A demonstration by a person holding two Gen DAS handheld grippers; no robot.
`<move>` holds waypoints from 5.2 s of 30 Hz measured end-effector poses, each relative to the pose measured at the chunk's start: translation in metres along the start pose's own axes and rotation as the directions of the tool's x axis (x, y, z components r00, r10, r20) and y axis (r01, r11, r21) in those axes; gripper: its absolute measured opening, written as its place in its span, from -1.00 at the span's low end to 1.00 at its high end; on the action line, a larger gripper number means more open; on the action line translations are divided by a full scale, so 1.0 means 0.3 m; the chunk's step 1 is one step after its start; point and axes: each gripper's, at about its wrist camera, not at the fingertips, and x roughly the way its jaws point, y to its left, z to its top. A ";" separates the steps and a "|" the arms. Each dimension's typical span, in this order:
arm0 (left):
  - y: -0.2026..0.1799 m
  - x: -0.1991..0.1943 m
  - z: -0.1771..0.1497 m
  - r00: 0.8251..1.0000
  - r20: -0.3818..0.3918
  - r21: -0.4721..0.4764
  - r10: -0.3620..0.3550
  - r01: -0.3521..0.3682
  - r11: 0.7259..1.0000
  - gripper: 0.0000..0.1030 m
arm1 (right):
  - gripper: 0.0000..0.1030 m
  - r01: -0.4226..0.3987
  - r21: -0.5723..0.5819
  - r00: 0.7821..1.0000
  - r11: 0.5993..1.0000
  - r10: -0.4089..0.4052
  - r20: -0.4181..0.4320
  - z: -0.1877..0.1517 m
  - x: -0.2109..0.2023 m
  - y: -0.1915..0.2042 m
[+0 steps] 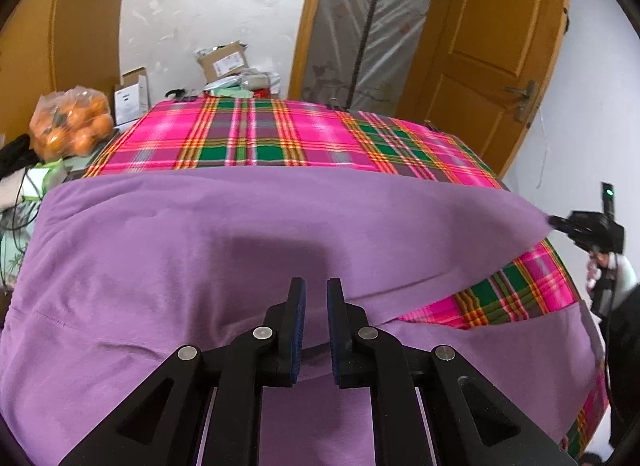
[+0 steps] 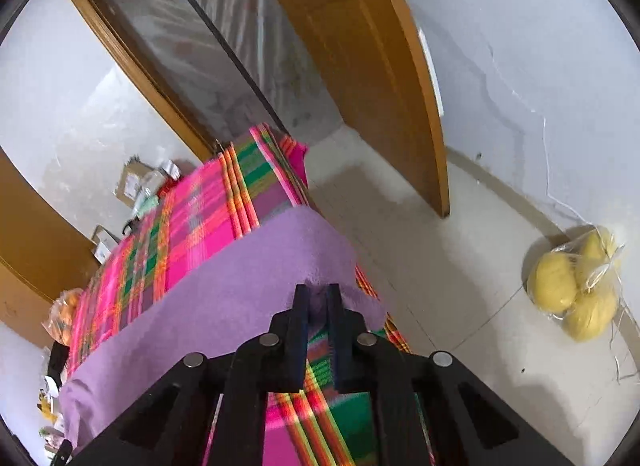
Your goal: Fold clothes
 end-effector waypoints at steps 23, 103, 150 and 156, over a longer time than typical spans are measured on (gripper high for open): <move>0.112 0.048 -0.045 0.994 -0.103 -0.038 0.026 -0.030 0.999 -0.74 | -0.66 -0.108 -0.530 0.985 0.841 0.018 -0.171 -0.283 0.029 0.515; 0.871 -0.531 -0.423 0.878 0.008 -0.501 0.479 -0.411 0.761 -0.44 | -0.77 -0.556 -0.788 0.831 0.262 0.201 -0.519 -0.799 0.466 2.029; 0.438 -0.390 -0.445 0.956 -0.030 -0.200 0.293 -0.293 0.935 -0.47 | -0.65 -0.426 -0.404 0.886 0.810 0.283 -0.367 -0.721 -0.152 0.564; 0.436 -0.394 -0.450 0.949 -0.038 -0.193 0.314 -0.316 0.929 -0.47 | -0.60 -0.280 -0.331 0.953 0.901 0.220 -0.207 -0.665 -0.241 0.341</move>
